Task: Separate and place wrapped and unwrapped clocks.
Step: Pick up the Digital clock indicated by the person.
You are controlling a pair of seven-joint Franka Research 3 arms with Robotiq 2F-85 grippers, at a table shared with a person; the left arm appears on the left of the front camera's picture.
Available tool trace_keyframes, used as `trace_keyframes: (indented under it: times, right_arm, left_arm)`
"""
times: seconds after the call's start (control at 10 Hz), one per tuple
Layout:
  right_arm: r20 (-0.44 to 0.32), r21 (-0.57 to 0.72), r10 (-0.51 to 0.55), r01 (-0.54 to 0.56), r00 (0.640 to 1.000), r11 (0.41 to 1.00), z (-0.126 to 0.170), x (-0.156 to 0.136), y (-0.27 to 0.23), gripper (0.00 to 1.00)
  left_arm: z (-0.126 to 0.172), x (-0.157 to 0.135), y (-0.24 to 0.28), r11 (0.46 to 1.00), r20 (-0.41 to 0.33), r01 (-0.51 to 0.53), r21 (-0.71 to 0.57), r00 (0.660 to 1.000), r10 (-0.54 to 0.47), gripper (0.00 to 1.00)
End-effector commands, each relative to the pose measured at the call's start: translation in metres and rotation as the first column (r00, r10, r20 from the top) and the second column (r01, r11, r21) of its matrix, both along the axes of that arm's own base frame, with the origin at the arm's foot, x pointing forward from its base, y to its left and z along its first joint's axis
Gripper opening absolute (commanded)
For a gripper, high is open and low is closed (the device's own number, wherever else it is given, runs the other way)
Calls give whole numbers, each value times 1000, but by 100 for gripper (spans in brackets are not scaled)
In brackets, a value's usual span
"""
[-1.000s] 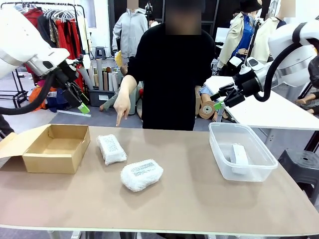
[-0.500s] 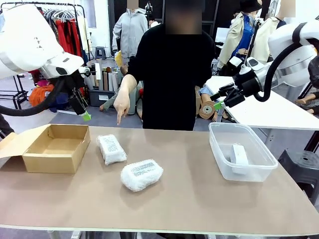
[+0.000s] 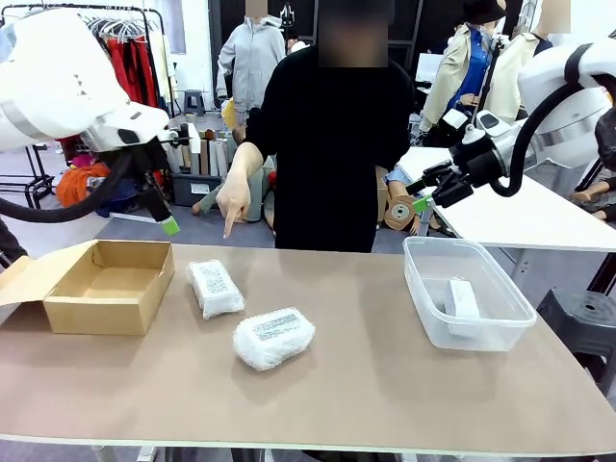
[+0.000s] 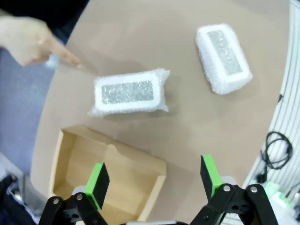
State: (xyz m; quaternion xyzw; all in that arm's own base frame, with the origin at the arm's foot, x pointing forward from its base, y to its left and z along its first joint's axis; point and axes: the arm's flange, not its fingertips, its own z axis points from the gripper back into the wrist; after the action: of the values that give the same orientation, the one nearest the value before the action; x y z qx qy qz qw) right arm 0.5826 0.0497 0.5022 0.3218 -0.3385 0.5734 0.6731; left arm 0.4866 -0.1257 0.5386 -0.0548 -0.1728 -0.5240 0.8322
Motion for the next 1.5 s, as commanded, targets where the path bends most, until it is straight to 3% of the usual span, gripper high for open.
trace_keyframes:
  times: [0.0, 0.1, 0.2, 0.3, 0.5, 0.6, 0.7, 0.9, 1.0, 1.1, 1.4]
  right_arm:
    - [6, -7, 3, -3, 1000, 1000, 1, 0, 0, 100]
    - [6, -7, 3, -3, 1000, 1000, 1, 0, 0, 100]
    - [6, -7, 3, -3, 1000, 1000, 1, 0, 0, 100]
    - [6, -7, 3, -3, 1000, 1000, 1, 0, 0, 100]
    - [6, -7, 3, -3, 1000, 1000, 1, 0, 0, 100]
    - [6, -7, 3, -3, 1000, 1000, 1, 0, 0, 100]
    - [6, -7, 3, -3, 1000, 1000, 1, 0, 0, 100]
    - [6, -7, 3, -3, 1000, 1000, 1, 0, 0, 100]
    - [6, -7, 3, -3, 1000, 1000, 1, 0, 0, 100]
    - [6, -7, 3, -3, 1000, 1000, 1, 0, 0, 100]
    - [6, -7, 3, -3, 1000, 1000, 1, 0, 0, 100]
  left_arm:
    - [6, 5, -31, 962, -101, -268, 54, 957, 273, 100]
    - [4, 5, -45, 914, -90, -404, 42, 909, 406, 100]
    - [0, 10, -50, 899, -132, -438, 18, 890, 437, 100]
    - [-4, 19, -52, 855, -111, -518, 17, 849, 516, 100]
    - [-15, 40, -54, 734, -53, -678, -36, 735, 676, 100]
    - [-20, 51, -53, 706, -37, -706, -61, 708, 705, 100]
    - [-23, 61, -51, 689, -30, -721, -76, 692, 721, 100]
    - [-33, 76, -51, 701, -84, -709, -75, 705, 705, 100]
    - [-30, 69, -44, 824, -81, -566, -19, 823, 563, 100]
    - [-33, 70, -47, 699, -73, -711, -81, 703, 707, 100]
    - [-33, 70, -47, 699, -73, -711, -81, 703, 707, 100]
